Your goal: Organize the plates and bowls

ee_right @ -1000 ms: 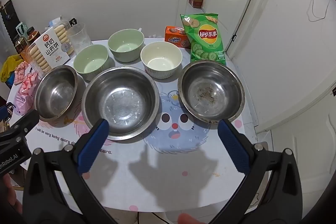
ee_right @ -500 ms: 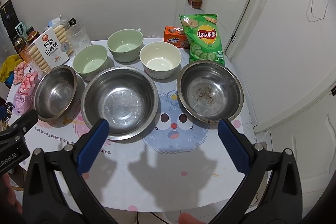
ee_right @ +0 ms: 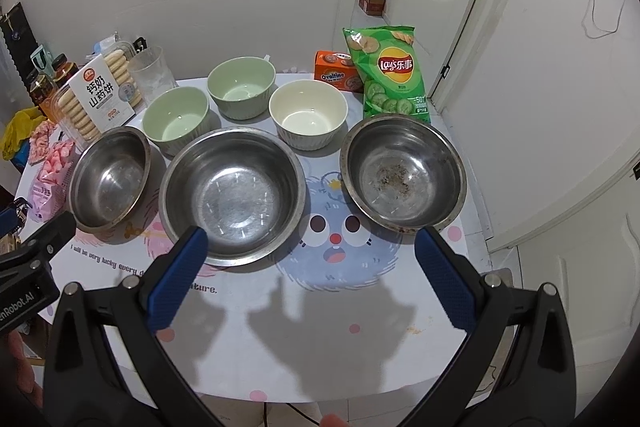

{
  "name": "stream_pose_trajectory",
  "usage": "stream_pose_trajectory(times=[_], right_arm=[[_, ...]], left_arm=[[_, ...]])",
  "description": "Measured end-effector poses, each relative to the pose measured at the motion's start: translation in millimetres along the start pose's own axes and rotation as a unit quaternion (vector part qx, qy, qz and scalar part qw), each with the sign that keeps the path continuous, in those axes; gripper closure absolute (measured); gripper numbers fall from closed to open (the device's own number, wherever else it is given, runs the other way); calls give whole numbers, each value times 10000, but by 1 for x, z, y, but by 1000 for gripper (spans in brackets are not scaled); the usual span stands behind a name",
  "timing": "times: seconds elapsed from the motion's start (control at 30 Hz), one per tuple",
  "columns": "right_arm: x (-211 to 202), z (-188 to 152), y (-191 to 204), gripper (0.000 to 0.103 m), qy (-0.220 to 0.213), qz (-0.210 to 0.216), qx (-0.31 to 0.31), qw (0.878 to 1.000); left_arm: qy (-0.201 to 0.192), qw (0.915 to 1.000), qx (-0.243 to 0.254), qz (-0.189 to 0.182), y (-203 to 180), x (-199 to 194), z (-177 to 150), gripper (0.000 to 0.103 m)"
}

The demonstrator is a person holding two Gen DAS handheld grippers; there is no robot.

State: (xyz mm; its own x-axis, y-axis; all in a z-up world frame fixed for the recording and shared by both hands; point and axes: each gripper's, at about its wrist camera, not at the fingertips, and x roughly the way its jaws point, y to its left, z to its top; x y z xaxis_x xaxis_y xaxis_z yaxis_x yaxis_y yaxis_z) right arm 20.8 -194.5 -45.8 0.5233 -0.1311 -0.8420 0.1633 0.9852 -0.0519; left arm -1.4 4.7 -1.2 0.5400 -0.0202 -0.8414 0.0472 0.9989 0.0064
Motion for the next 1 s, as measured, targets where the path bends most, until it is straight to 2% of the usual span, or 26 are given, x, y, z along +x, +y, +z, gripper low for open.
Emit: stream_pose_trajectory(times=[1.0], right_arm=[[-1, 3, 4, 0, 26, 4, 4, 10000]], left_arm=[[28, 10000, -39, -62, 4, 0, 0, 0]])
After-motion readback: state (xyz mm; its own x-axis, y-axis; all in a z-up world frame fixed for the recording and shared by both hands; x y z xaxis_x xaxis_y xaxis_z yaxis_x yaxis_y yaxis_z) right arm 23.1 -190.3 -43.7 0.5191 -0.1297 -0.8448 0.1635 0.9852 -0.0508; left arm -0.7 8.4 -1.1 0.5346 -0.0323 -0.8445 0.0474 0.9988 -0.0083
